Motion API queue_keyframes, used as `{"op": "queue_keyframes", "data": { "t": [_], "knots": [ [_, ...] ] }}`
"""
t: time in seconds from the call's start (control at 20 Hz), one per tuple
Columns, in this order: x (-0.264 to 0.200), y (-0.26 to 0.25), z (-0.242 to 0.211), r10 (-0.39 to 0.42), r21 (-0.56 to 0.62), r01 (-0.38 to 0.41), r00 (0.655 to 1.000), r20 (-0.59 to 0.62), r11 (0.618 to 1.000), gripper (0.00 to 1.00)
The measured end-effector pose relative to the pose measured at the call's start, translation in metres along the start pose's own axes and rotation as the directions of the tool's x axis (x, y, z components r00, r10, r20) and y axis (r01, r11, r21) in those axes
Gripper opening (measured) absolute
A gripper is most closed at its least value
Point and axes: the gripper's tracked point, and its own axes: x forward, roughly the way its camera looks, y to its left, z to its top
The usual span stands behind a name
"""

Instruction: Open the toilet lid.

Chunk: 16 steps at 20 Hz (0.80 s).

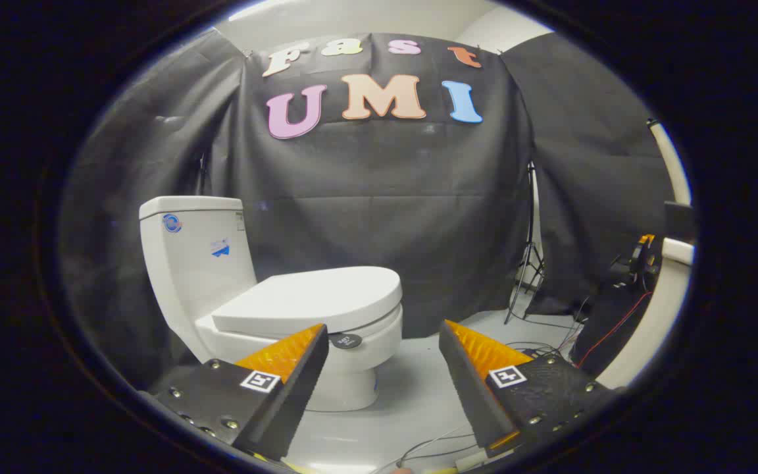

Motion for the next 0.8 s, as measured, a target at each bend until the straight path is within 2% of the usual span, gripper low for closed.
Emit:
{"op": "queue_keyframes", "data": {
  "t": [0.4,0.8],
  "knots": [
    [0.025,0.003,-0.030,0.012,0.002,-0.012,0.999,-0.049,1.000,0.99],
    [0.042,0.001,-0.013,0.000,0.062,0.000,1.000,-0.001,0.998,0.99]
  ]
}}
